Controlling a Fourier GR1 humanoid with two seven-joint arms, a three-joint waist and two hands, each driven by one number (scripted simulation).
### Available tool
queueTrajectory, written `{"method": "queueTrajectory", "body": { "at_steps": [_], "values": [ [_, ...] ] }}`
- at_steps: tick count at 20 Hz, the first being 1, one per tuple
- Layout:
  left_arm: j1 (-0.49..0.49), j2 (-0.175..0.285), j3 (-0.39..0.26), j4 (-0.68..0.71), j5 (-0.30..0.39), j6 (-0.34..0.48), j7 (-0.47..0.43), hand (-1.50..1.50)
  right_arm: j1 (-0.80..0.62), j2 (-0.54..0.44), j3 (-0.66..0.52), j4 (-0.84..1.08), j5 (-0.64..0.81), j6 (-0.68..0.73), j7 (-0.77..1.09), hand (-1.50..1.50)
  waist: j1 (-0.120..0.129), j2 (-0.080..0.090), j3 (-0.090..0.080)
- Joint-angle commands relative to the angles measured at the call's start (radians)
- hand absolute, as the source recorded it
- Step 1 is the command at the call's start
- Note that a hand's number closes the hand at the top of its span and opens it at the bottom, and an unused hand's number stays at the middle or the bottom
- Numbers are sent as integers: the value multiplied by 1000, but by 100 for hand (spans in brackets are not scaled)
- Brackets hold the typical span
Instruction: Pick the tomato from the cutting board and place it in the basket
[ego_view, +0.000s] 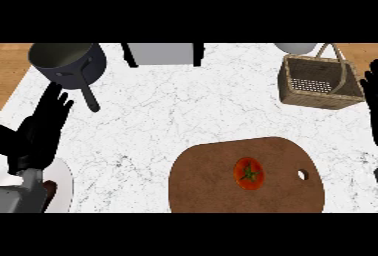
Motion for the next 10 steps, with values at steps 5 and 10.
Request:
{"method": "queueTrajectory", "body": {
  "at_steps": [5,10],
  "values": [
    [-72,144,-86,-37,-197,-100,-115,0,-95,255,290,-198,120,-80,-67,150,36,49,-13],
    [-93,147,-124,-6,-223,-143,-156,0,-118,509,455,-179,128,-317,-200,150,58,60,-14]
  ]
}}
